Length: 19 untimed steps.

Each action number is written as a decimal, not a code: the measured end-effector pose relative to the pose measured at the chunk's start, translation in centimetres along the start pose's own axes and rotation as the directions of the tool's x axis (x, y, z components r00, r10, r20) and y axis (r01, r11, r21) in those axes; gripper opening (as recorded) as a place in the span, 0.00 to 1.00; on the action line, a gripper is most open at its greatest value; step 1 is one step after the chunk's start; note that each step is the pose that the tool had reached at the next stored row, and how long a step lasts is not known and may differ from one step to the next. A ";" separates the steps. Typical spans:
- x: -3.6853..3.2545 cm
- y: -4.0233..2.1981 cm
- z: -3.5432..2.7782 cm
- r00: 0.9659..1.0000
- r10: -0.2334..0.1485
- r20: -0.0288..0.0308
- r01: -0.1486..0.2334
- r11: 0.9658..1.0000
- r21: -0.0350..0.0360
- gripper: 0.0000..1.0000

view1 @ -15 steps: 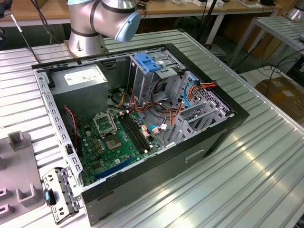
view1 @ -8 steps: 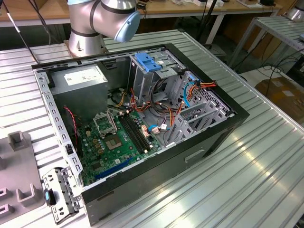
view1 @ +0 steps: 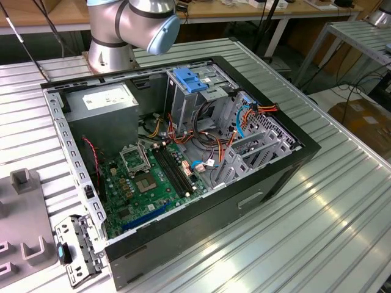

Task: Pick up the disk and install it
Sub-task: 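Reach for the disk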

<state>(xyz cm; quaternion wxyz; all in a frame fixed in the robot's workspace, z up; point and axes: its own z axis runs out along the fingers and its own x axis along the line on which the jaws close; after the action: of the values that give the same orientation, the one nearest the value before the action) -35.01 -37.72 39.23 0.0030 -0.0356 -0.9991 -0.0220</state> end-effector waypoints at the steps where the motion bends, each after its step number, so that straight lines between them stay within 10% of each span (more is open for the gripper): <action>1: 0.05 0.00 0.01 1.000 -0.003 0.000 0.003 1.000 0.000 0.11; 19: 4.02 -0.29 0.15 0.999 -0.037 -0.002 0.037 0.999 0.000 0.11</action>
<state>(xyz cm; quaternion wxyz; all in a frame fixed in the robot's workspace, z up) -39.04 -37.72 39.10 0.0034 -0.0170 -0.9996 -0.0220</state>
